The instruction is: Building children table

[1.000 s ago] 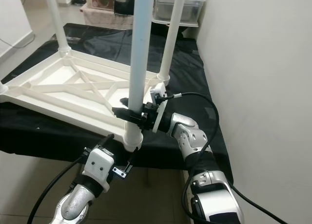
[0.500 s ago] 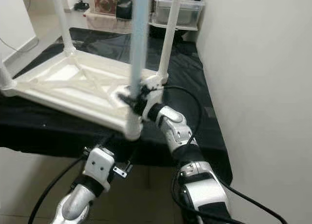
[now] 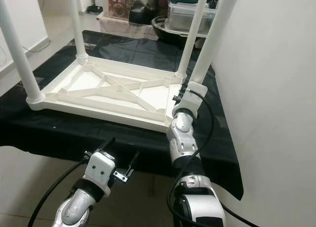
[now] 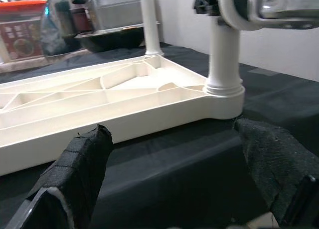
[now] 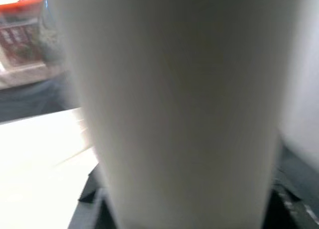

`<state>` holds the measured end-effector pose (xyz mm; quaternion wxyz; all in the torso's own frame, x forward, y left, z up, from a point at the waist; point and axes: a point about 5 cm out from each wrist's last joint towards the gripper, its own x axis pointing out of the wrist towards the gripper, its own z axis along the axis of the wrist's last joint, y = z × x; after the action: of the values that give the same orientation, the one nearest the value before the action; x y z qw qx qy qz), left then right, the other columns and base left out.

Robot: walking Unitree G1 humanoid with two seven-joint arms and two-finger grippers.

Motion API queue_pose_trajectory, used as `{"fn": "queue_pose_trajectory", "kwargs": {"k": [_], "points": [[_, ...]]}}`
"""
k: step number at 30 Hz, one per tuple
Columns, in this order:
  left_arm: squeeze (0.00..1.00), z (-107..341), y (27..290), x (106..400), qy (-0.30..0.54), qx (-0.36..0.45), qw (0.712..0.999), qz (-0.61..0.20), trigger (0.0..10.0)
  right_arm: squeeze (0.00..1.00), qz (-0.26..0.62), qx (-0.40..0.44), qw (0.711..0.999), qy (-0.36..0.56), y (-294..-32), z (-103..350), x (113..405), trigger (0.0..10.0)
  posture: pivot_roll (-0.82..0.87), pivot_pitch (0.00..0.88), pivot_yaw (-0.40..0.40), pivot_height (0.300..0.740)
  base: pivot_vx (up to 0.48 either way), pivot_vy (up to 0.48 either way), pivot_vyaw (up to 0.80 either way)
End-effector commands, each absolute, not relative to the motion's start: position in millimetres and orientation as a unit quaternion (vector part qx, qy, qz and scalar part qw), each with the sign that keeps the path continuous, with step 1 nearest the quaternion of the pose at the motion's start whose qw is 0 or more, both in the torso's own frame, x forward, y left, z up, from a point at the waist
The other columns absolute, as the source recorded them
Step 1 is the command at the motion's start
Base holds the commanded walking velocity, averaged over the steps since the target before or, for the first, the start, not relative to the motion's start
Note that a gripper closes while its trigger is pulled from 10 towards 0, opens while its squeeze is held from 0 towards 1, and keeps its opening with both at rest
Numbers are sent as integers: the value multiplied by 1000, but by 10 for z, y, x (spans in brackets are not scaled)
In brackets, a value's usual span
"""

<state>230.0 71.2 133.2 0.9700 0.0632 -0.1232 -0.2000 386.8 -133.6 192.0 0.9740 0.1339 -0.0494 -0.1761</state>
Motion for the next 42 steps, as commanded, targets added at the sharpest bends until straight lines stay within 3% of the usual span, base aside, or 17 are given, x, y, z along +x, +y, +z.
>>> {"fn": "queue_pose_trajectory", "kwargs": {"k": [1, 5, 6, 9, 11, 12, 16, 19, 23, 28, 29, 30, 31, 34, 37, 41, 42], "points": [[0, 1285, 698, 2286, -112, 65, 970, -204, 10000, 1000, -162, 159, 974, 3, -1273, 1649, 3833, 10000, 108, 98, -89, 740, 0, 0, 0], [0, 1282, 699, 2287, -111, 64, 971, -204, 10000, 1000, -97, 170, 980, -29, -1211, 1767, 3871, 10000, 104, 95, -88, 740, 0, 0, 0], [0, 1282, 698, 2287, -111, 64, 971, -204, 10000, 0, -73, 177, 981, -42, -1208, 1819, 3885, 10000, 104, 95, -88, 740, 0, 0, 0], [0, 1280, 695, 2287, -110, 64, 970, -205, 10000, 0, -23, 198, 979, -49, -1188, 1869, 3905, 10000, 102, 95, -87, 740, 0, 0, 0], [0, 1273, 692, 2288, -110, 64, 970, -205, 10000, 0, 121, 212, 969, -46, -1198, 1926, 3930, 10000, 101, 89, -87, 740, 0, 0, 0], [0, 1273, 692, 2288, -110, 64, 970, -205, 10000, 0, 121, 212, 969, -46, -1198, 1926, 3930, 10000, 101, 89, -87, 740, 0, 0, 0], [0, 1272, 687, 2289, -110, 65, 970, -205, 10000, 0, 332, 199, 921, -28, -1150, 1952, 3814, 10000, 104, 83, -86, 740, 0, 0, 0], [0, 1271, 685, 2288, -110, 65, 970, -206, 10000, 0, 354, 197, 914, -28, -1141, 1958, 3792, 10000, 104, 83, -86, 740, 0, 0, 0], [0, 1268, 687, 2286, -109, 64, 971, -204, 10000, 0, 518, 128, 846, -18, -1010, 1931, 3563, 10000, 109, 76, -86, 740, 0, 0, 0], [0, 1268, 686, 2283, -110, 64, 971, -204, 10000, 0, 578, 98, 810, -4, -933, 1881, 3471, 10000, 112, 73, -90, 740, 0, 0, 0], [0, 1265, 683, 2277, -110, 64, 970, -205, 10000, 0, 615, 62, 786, 18, -846, 1807, 3433, 941, 111, 70, -91, 740, 0, 0, 0], [0, 1265, 683, 2277, -110, 64, 970, -205, 10000, 0, 615, 62, 786, 18, -846, 1807, 3433, 941, 111, 70, -91, 740, 0, 0, 0], [0, 1264, 684, 2276, -110, 64, 970, -205, 10000, 0, 615, 47, 787, 21, -817, 1784, 3443, 0, 111, 70, -91, 740, 0, 0, 0], [0, 1264, 685, 2274, -110, 63, 971, -205, 10000, 0, 599, 38, 800, 18, -803, 1782, 3488, 0, 114, 70, -93, 740, 0, 0, 0], [0, 1263, 685, 2273, -110, 63, 971, -205, 10000, 0, 551, 41, 834, 8, -813, 1800, 3572, 0, 113, 71, -92, 740, 0, 0, 0], [0, 1264, 686, 2277, -109, 63, 971, -205, 10000, 0, 384, 59, 921, -17, -968, 1848, 3784, 0, 109, 77, -92, 740, 0, 0, 0], [0, 1264, 686, 2277, -109, 63, 971, -205, 10000, 0, 384, 59, 921, -17, -968, 1848, 3784, 0, 109, 77, -92, 740, 0, 0, 0]]}}
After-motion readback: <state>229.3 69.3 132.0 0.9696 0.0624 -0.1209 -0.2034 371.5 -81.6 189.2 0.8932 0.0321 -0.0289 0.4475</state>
